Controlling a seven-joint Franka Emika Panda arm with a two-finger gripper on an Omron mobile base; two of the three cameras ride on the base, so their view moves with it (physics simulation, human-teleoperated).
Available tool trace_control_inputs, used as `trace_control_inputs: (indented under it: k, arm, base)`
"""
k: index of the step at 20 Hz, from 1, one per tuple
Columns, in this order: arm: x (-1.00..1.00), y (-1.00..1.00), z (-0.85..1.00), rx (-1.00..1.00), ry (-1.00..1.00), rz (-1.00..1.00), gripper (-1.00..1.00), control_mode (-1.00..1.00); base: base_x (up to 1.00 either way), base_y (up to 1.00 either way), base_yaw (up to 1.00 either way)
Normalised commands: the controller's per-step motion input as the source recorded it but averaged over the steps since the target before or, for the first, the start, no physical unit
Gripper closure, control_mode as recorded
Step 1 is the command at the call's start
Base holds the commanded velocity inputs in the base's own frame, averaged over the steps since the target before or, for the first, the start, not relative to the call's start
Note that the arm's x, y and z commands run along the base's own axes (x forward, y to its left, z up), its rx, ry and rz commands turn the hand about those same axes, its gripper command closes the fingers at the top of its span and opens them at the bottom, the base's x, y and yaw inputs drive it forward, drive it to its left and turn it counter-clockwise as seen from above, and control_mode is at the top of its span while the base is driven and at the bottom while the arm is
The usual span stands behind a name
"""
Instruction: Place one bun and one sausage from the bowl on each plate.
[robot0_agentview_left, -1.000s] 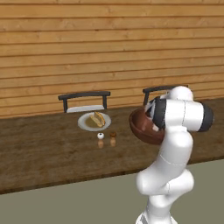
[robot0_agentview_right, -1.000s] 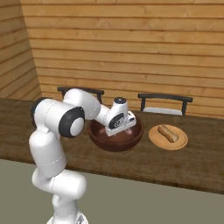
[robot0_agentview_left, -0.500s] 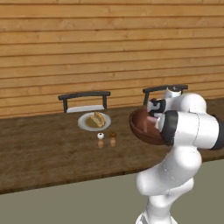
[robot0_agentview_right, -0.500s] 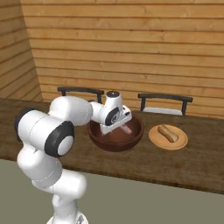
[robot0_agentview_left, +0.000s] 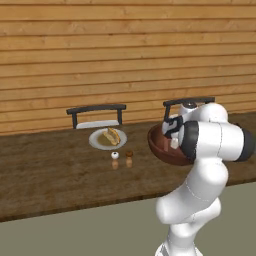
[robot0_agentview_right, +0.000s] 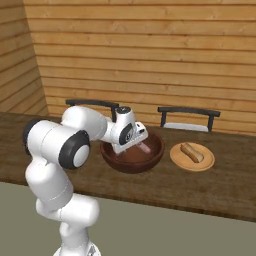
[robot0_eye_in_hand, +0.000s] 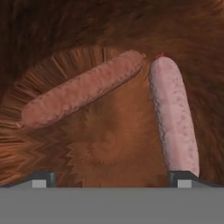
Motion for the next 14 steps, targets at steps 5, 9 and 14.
trace_control_inputs:
  k: [5,9,14]
  arm:
    - [0.17,0.00,0.01,0.00,-0.02,-0.03,-1.00,-1.00]
    - [0.59,-0.08,-0.13,0.00,0.00,0.00,-1.00,-1.00]
    - [0.57,-0.25,0.00,0.00,0.02,0.00,-1.00,-1.00]
  base:
    - [0.00,0.00,0.00]
    - [0.00,0.00,0.00]
    - [0.00,0.00,0.00]
